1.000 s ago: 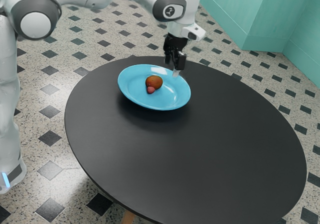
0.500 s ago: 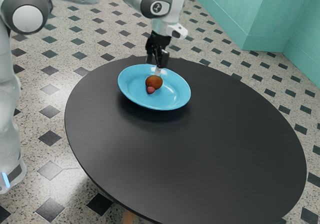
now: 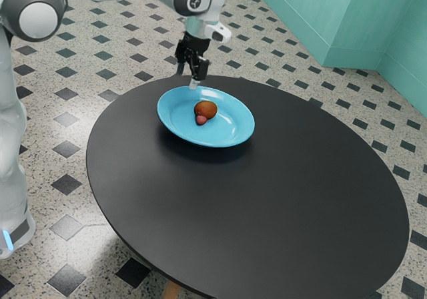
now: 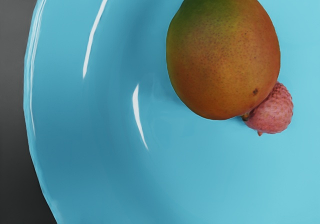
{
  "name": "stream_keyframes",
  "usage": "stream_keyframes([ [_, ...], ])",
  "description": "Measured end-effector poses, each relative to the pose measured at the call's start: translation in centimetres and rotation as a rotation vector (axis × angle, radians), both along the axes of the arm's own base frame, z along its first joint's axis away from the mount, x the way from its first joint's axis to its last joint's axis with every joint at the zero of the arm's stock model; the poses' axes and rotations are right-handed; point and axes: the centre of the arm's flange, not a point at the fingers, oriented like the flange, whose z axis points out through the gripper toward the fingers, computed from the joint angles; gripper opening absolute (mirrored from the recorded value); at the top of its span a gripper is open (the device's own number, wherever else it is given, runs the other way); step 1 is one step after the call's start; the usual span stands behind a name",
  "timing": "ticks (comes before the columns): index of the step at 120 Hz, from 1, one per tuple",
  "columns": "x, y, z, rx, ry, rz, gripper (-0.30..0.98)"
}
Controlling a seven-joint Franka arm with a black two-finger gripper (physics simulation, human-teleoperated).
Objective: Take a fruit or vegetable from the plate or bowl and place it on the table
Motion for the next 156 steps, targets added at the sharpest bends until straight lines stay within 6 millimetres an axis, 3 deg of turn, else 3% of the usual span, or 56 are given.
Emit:
stream_keyframes([
  [68, 3.3, -3.5, -3.1, -0.003, 0.014, -0.058, 0.69],
  [99, 3.6, -2.0, -3.8, 0.001, 0.009, -0.033, 0.69],
  [118, 4.3, -3.3, -3.8, -0.001, 0.001, -0.057, 0.69],
  [156, 5.8, -3.8, -5.5, 0.001, 0.010, -0.062, 0.69],
])
